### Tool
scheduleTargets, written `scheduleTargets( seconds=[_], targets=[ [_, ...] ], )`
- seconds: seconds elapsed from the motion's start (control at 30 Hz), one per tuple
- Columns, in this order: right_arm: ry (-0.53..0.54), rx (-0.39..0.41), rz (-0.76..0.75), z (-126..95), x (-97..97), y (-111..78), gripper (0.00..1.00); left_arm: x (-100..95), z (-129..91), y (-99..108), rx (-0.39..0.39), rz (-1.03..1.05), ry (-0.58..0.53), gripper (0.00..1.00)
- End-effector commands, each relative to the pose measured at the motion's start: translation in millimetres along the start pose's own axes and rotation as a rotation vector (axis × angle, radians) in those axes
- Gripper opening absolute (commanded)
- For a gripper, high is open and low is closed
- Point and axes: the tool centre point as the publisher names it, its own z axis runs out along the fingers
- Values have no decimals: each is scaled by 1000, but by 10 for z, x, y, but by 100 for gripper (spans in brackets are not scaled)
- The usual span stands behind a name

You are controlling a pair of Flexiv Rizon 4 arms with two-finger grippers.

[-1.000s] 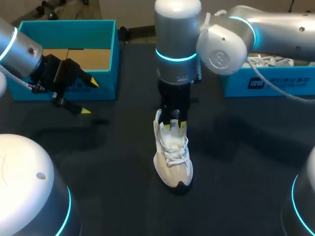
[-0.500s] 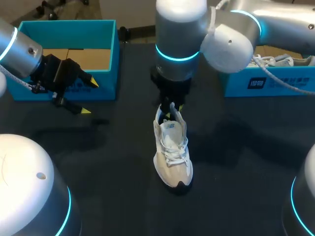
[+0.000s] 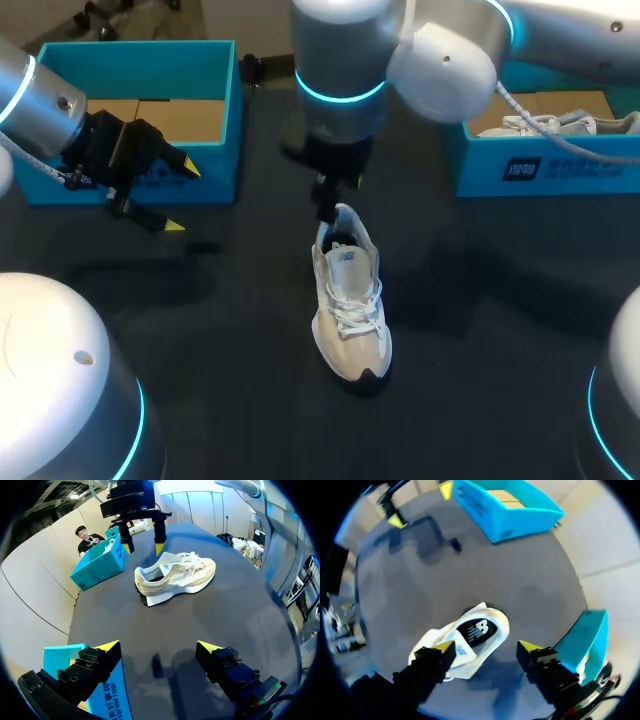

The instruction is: Take the shoe out of the shoebox, open the shoe tongue, remove and reinsert the insole, then place the shoe into the shoebox

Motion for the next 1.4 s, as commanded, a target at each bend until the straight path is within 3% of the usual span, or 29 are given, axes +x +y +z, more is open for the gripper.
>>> scheduleTargets(
  seconds=[0.03,0.23,0.3,0.37,0.6,1.1,1.4],
  targets=[
    [-27,13,-131,-7,29,32,100,10,-8,-2,-1,1,0,100],
    [-27,13,-131,-7,29,32,100,10,-8,-2,-1,1,0,100],
    [-26,74,-209,28,42,74,100,10,-8,-2,-1,1,0,100],
    [-23,49,-235,48,30,88,100,10,-8,-2,-1,1,0,100],
    [-42,72,-418,337,-95,229,100,10,-8,-2,-1,1,0,100],
    [-51,79,-515,857,-421,223,100,10,-8,-2,-1,1,0,100],
    [-14,78,-542,1113,-486,170,100,10,-8,-2,-1,1,0,100]
  ],
)
